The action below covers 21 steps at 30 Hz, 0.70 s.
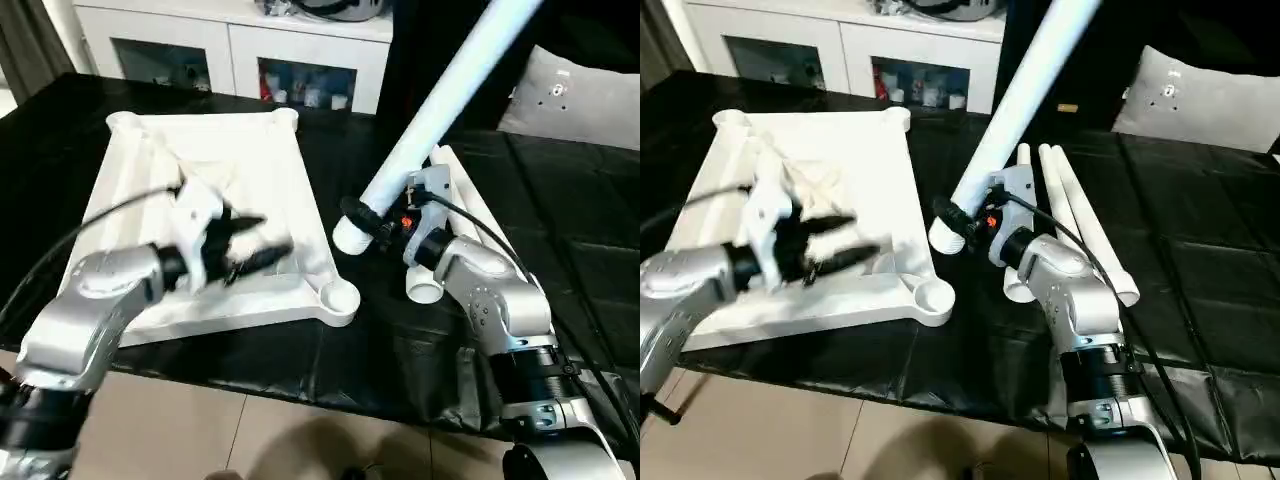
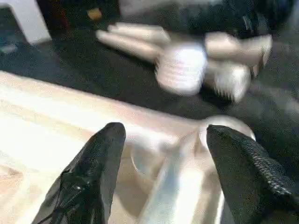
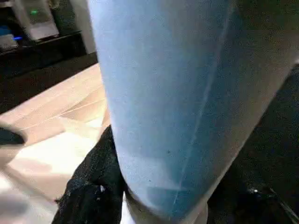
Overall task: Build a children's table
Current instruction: Pick table leg
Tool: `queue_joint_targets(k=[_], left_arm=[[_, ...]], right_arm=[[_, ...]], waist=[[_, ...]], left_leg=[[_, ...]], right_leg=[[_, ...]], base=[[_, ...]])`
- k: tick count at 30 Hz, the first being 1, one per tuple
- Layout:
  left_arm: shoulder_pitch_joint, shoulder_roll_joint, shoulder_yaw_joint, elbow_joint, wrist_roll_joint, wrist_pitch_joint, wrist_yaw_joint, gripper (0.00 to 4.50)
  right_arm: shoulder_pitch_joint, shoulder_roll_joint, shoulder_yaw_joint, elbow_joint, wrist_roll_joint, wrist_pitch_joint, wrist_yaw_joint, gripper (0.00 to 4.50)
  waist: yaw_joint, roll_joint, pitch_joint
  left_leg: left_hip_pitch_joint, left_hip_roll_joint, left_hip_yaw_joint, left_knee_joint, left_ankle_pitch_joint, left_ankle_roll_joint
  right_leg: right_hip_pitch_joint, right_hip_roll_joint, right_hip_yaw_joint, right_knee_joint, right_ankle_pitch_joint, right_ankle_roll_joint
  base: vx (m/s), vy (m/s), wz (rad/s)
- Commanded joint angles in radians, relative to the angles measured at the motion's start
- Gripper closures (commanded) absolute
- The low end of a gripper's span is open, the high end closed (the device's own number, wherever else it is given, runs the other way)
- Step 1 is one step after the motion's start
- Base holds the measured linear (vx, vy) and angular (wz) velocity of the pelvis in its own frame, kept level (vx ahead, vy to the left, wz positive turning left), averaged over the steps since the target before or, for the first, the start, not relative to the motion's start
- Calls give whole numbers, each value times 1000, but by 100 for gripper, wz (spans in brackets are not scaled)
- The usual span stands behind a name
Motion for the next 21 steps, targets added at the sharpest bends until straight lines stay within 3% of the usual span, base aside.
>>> queue_joint_targets(k=[1,2,5,9,10,12,13,21], left_arm=[[6,7,-30,10,33,-32,-24,134],[7,16,-47,16,43,-35,-41,134],[4,31,-75,44,61,-47,-78,161],[-10,38,-97,85,72,-49,-112,200],[-16,34,-104,98,71,-53,-123,200],[-16,34,-104,98,71,-53,-123,212],[-17,26,-112,105,70,-58,-136,223],[-49,8,-193,231,181,-179,-147,292]], right_arm=[[-8,3,-9,3,-23,-75,-20,261],[-5,-2,6,9,-38,-84,-13,261],[0,-26,33,2,-25,-4,41,261],[19,-47,60,-17,-14,-2,108,261],[29,-54,70,-32,-7,-5,135,261],[29,-54,70,-32,-7,-5,135,261],[37,-56,70,-43,3,-5,149,261],[70,-87,81,-118,56,49,238,261]], waist=[[3,12,-66],[3,8,-65],[2,10,-64],[3,12,-65],[3,16,-66],[4,14,-67],[5,23,-67],[7,13,-66]], left_leg=[[-10,-3,28,-81,-106,-10],[-12,-2,28,-81,-107,-12],[-11,-3,26,-83,-109,-7],[-11,-3,27,-81,-110,-2],[-10,-4,27,-81,-110,-1],[-11,-3,26,-81,-106,-2],[-10,-3,25,-81,-106,-5],[-10,-3,25,-81,-126,5]], right_leg=[[75,-53,44,-71,-250,-140],[75,-54,44,-71,-254,-138],[78,-51,45,-69,-242,-141],[79,-52,45,-70,-236,-143],[77,-50,45,-72,-225,-146],[80,-52,45,-68,-209,-156],[79,-53,45,-66,-207,-160],[80,-52,45,-77,-258,-138]], base=[[0,0,0],[0,0,0],[0,0,0],[0,0,0],[0,0,0],[0,0,0],[0,0,0],[0,0,0]])
